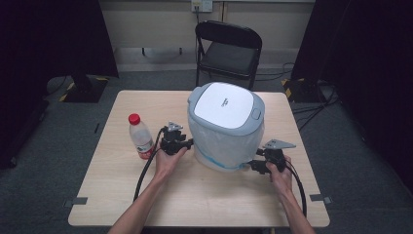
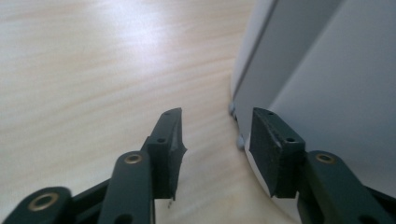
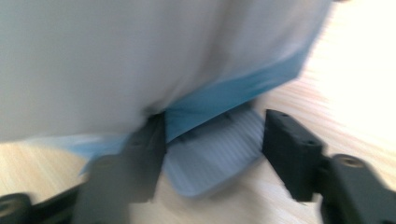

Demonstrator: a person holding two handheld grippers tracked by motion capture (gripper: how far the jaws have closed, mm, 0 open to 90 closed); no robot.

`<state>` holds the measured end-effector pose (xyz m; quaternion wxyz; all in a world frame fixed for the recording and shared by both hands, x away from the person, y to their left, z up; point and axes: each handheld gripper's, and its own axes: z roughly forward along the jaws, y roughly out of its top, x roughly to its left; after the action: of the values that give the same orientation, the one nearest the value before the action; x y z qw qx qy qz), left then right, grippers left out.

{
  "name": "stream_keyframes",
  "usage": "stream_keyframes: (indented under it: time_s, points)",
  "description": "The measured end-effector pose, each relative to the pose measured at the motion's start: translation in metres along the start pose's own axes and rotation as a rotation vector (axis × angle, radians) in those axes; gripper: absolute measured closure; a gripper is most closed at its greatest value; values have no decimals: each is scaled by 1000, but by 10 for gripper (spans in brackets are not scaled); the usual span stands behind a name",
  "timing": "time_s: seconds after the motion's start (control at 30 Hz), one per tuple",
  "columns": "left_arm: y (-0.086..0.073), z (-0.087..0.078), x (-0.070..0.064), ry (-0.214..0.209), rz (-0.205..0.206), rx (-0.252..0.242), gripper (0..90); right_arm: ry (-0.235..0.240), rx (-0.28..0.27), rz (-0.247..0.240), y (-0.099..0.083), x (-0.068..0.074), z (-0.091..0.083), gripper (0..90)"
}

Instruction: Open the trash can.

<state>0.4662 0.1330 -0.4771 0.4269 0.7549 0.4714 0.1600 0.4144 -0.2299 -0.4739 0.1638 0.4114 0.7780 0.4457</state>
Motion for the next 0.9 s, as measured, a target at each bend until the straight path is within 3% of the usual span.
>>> stream_keyframes:
  time_s: [0.07, 0.2, 0.33, 0.37, 0.4, 0.43, 0.5, 0.53, 0.6, 0.7, 0.77, 0.8, 0.83, 0.9]
  points:
    - [-6, -5, -1, -9, -6, 8, 487, -26, -1, 10, -2, -6, -2, 388]
    - [-17, -19, -9, -26, 4, 4, 486, -66, -16, 40, -9, -15, -8, 335]
    - [-24, -28, -16, -64, 32, 11, 474, -157, -20, 76, -13, -28, -10, 308]
    - [-24, -28, -16, -64, 32, 11, 463, -201, -24, 70, -13, -32, -8, 308]
    - [-24, -28, -16, -72, 31, 17, 463, -201, -24, 70, -13, -32, -8, 308]
    - [-25, -28, -17, -66, 29, 18, 466, -253, -5, 61, -12, -37, -2, 316]
    - [-25, -28, -17, -64, 31, 17, 463, -264, -2, 54, -12, -39, 1, 316]
    - [-25, -28, -18, -64, 32, 17, 464, -296, 7, 50, -12, -42, 8, 324]
    - [-25, -28, -18, -59, 33, 19, 471, -308, 27, 46, -12, -44, 14, 329]
    - [-26, -28, -20, -79, 37, 21, 466, -293, 6, 38, -10, -44, 17, 328]
    - [-28, -30, -24, -98, 50, 23, 446, -301, 34, -10, -7, -37, 25, 405]
    - [-28, -30, -24, -98, 50, 23, 445, -301, 34, -10, -7, -37, 25, 405]
    - [-28, -30, -25, -86, 57, 26, 441, -303, 55, -40, -6, -33, 26, 503]
    - [-27, -30, -25, -76, 57, 23, 443, -277, 57, -33, -7, -32, 26, 540]
